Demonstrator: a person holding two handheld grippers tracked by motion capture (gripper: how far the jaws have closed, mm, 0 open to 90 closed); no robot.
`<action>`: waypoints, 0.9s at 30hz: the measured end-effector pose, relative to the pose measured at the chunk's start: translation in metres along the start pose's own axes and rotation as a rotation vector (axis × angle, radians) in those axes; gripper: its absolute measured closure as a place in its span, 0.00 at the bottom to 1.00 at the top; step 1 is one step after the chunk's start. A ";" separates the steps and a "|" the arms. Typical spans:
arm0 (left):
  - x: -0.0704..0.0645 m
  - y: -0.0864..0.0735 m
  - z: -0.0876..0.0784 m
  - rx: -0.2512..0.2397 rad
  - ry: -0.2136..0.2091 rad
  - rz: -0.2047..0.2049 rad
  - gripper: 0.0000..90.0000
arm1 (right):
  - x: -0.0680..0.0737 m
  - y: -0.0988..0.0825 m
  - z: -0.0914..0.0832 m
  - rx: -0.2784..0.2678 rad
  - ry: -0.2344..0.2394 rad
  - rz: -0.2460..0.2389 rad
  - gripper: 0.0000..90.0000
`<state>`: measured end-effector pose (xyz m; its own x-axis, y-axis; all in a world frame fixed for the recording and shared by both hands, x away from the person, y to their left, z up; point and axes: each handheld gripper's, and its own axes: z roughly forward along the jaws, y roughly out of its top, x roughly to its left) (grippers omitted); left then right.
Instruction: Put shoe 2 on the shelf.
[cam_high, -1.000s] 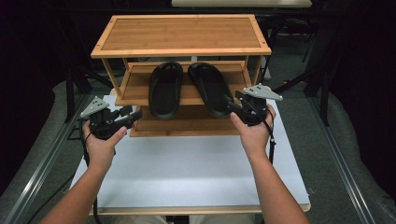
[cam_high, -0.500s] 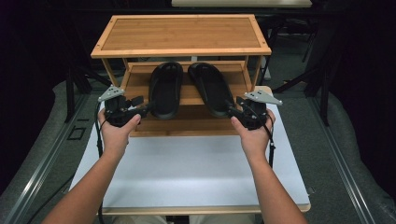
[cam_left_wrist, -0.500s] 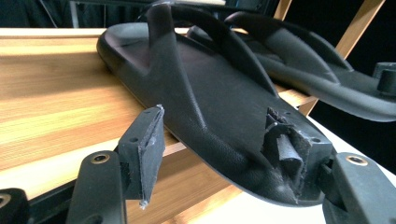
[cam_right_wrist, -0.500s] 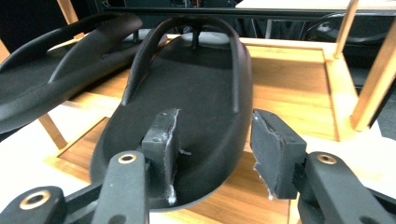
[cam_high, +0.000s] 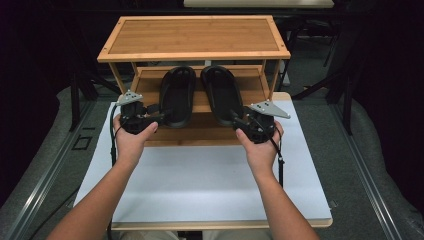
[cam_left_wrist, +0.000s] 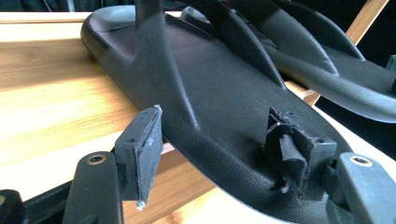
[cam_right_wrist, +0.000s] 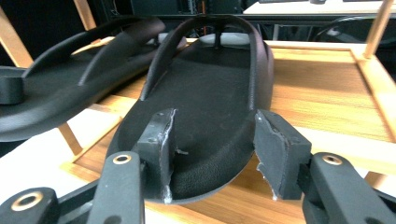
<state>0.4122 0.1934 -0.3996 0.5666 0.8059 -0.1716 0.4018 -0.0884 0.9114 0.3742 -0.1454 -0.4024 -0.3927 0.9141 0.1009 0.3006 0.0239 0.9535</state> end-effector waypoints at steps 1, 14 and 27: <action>0.000 0.000 0.000 0.001 -0.001 -0.001 0.41 | 0.002 0.000 0.001 0.004 0.004 -0.005 0.53; -0.001 0.002 0.010 -0.012 0.004 0.008 0.41 | 0.019 0.000 0.009 0.002 0.054 0.008 0.53; 0.000 0.008 0.025 -0.025 0.014 0.007 0.42 | 0.028 0.001 0.024 -0.020 0.065 0.026 0.53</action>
<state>0.4333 0.1776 -0.4019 0.5591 0.8136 -0.1598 0.3795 -0.0798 0.9217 0.3842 -0.1104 -0.4055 -0.4404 0.8863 0.1432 0.2943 -0.0081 0.9557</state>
